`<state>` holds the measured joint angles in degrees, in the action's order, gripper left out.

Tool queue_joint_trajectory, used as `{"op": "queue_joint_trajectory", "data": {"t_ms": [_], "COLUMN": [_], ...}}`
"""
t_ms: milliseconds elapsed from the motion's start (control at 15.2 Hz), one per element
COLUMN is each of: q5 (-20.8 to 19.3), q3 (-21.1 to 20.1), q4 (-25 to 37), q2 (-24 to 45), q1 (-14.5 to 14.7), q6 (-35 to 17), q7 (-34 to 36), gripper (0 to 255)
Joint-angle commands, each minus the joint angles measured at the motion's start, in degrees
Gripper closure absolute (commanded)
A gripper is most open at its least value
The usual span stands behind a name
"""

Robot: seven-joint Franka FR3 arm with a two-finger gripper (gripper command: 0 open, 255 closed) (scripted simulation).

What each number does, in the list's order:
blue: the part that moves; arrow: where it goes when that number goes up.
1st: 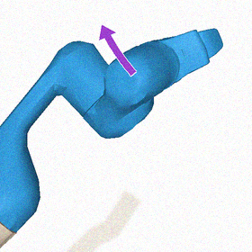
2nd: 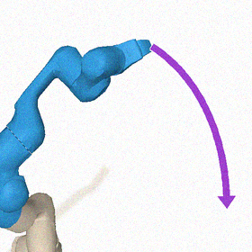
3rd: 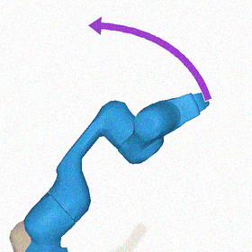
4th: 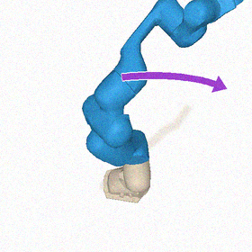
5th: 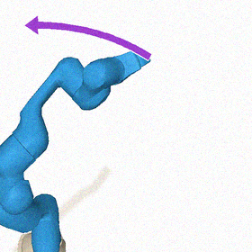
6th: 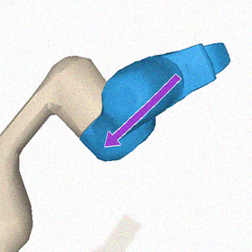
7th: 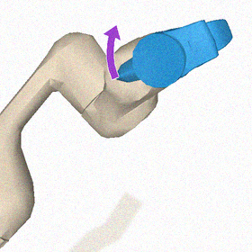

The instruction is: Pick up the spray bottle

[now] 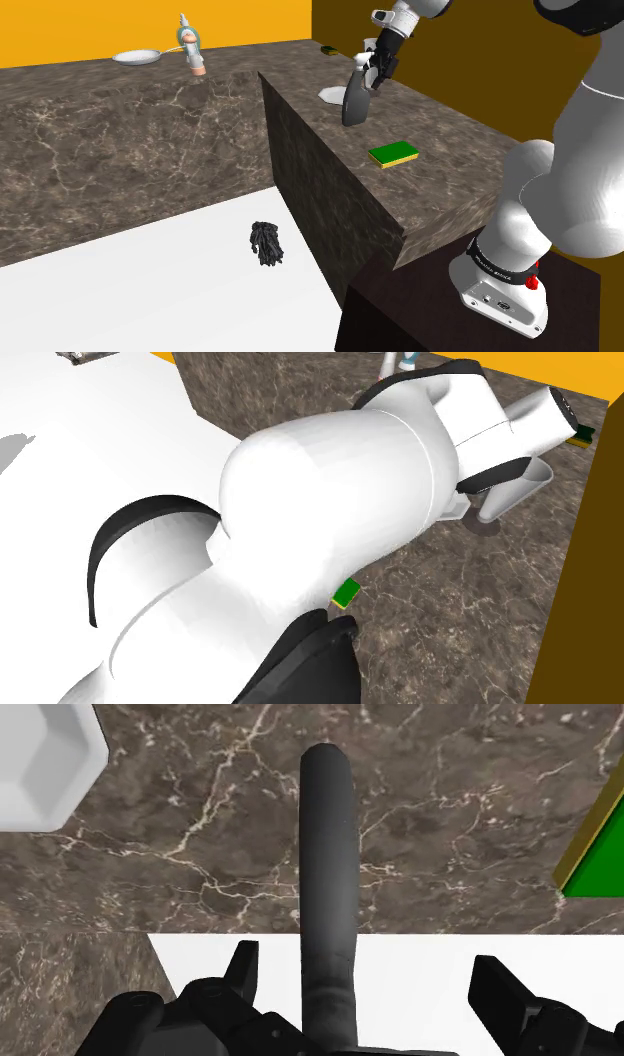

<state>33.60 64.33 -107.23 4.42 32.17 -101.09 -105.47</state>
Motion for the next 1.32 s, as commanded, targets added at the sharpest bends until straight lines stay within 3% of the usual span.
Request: {"op": "queue_joint_trajectory", "data": {"t_ms": [0, 594, 660, 1254], "q5": [5.65, 8.05, 8.02, 8.06], "q3": [-0.33, -1.65, -1.64, -1.64], "q4": [3.47, -0.37, -0.45, -0.37], "q2": [5.19, 7.35, 7.29, 7.36], "q1": [-2.41, -3.57, -3.52, -3.57], "q6": [3.31, -0.28, -0.35, -0.28], "q7": [-6.24, -9.79, -9.77, -9.79], "gripper": [0, 0, 255, 255]}}
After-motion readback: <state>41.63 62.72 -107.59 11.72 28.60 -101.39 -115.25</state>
